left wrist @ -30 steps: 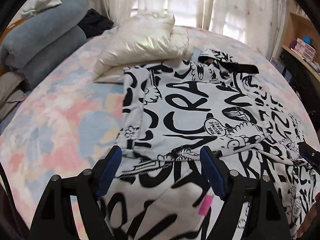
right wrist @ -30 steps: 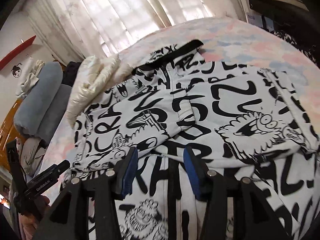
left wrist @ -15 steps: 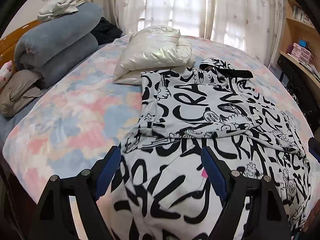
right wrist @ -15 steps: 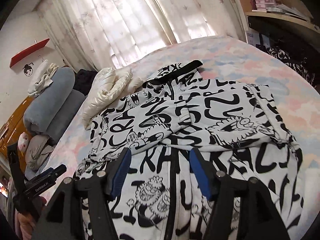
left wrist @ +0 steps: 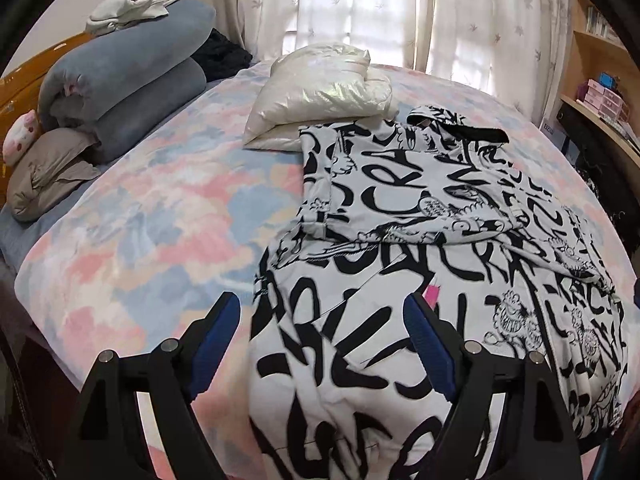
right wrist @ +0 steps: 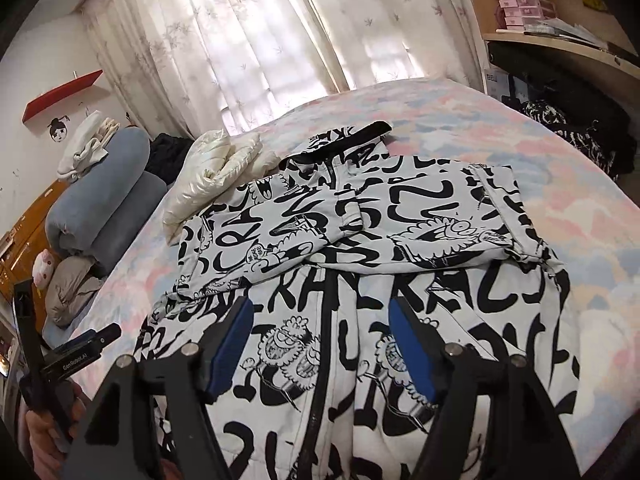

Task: Fold large clothes

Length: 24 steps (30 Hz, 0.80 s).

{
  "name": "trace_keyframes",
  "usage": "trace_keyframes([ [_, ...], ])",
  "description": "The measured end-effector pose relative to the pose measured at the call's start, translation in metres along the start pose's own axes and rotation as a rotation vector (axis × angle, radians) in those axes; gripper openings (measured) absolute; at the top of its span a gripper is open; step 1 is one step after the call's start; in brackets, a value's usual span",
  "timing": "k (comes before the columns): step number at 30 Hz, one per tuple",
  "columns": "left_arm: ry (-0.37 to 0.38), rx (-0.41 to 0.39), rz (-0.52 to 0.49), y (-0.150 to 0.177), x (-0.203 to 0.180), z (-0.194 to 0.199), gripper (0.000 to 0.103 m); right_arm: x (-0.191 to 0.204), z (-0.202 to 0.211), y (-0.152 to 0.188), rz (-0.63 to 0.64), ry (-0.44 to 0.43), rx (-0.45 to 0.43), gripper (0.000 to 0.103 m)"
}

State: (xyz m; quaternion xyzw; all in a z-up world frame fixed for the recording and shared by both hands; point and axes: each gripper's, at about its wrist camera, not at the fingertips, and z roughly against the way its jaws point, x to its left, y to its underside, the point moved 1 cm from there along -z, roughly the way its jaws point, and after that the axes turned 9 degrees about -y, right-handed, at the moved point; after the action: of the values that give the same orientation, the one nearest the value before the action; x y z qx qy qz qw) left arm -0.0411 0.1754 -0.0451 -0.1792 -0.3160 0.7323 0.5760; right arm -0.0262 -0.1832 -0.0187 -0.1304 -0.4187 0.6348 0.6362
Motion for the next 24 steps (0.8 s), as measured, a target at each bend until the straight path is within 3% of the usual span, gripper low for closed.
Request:
trace_keyframes([
  [8, 0.037, 0.109, 0.029, 0.027, 0.032, -0.026, 0.084, -0.033, 0.02, 0.02, 0.025, 0.102, 0.057, 0.071],
  [14, 0.13, 0.219, 0.046, 0.056, 0.046, -0.059, 0.084, -0.081, 0.041, 0.05, 0.011, 0.214, 0.112, 0.071],
  [20, 0.185, 0.234, 0.048, 0.065, 0.046, -0.076, 0.087, -0.124, 0.051, 0.07, -0.046, 0.226, 0.155, 0.071],
  [24, 0.191, 0.24, 0.032, 0.061, 0.042, -0.082, 0.091, -0.143, 0.053, 0.088, -0.084, 0.171, 0.205, 0.071],
])
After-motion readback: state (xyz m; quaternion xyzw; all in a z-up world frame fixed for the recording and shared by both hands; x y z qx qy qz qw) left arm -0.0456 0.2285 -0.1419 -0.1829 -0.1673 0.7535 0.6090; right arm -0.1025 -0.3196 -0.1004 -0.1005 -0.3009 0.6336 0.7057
